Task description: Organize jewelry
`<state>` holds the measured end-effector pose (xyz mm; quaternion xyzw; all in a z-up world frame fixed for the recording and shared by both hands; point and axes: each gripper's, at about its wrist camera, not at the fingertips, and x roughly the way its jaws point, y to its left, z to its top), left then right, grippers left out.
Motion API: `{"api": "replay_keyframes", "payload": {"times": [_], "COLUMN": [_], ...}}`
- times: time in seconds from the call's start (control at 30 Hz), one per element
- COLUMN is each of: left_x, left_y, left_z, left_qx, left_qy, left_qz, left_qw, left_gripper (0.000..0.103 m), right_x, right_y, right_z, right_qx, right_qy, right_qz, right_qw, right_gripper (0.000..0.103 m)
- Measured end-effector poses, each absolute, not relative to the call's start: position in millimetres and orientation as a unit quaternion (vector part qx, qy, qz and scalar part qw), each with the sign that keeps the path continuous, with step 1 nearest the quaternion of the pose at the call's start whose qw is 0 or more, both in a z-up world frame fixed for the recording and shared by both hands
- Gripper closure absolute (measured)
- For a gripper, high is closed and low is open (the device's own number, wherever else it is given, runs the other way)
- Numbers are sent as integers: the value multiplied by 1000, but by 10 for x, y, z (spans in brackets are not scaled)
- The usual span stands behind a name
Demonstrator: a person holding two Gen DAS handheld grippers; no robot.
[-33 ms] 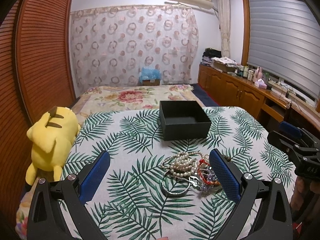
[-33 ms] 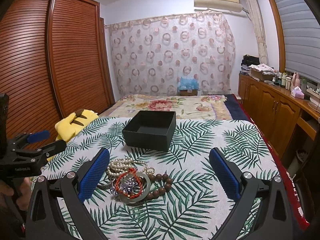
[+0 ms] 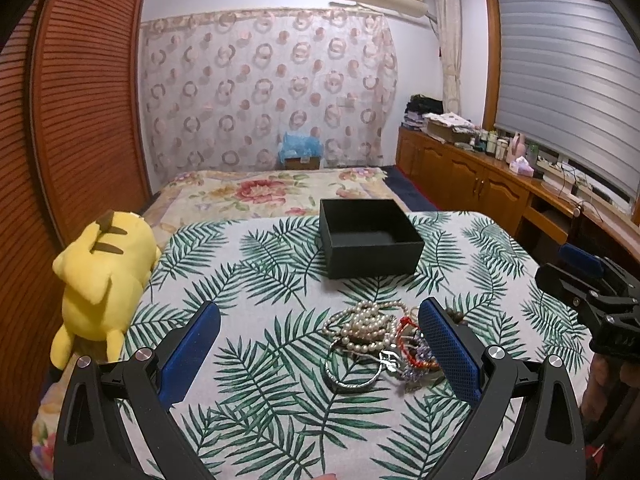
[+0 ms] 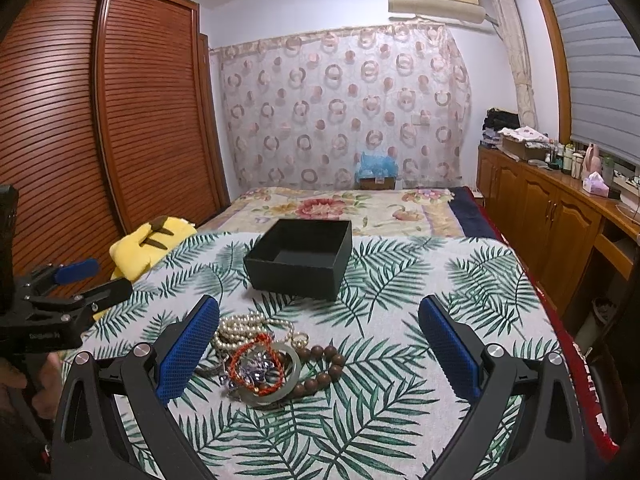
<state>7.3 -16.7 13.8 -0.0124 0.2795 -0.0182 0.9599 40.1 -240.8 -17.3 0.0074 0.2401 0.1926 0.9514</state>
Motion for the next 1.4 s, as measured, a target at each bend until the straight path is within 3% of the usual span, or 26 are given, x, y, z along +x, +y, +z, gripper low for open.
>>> {"api": "replay_keyframes", "payload": {"times": [0.23,0.6,0.83,1.2,1.27,1.4], "left_x": [186,381,571,1066,1150,1271], "left_y": [-30,155,174,125,79,27], "left_z": [-82,-431,-598,-801,-858,-931], "left_qx": [-15,-28,-32,-6,4,22], "left_qy": [302,342,368,425,437,454], "left_qz": [-24,-54,-75,-124,-129,-131], "left_qw": [953,938,926,897,890,881], "left_gripper": [7,7,11,57,79,82], "right_x": [494,602,587,672,693,735], "right_y": [-2380,-2336,-2265,-2153,-2120,-2052], "right_z": [-414,-808,-849,-762,-737,-703], "right_qx": [3,-6,-13,-40,-42,-50], "right_qy": [266,315,321,312,310,308], "right_qz": [201,228,243,262,267,277], "right_qw": [943,922,915,913,912,909], "right_gripper": [3,26,28,28,28,28]}}
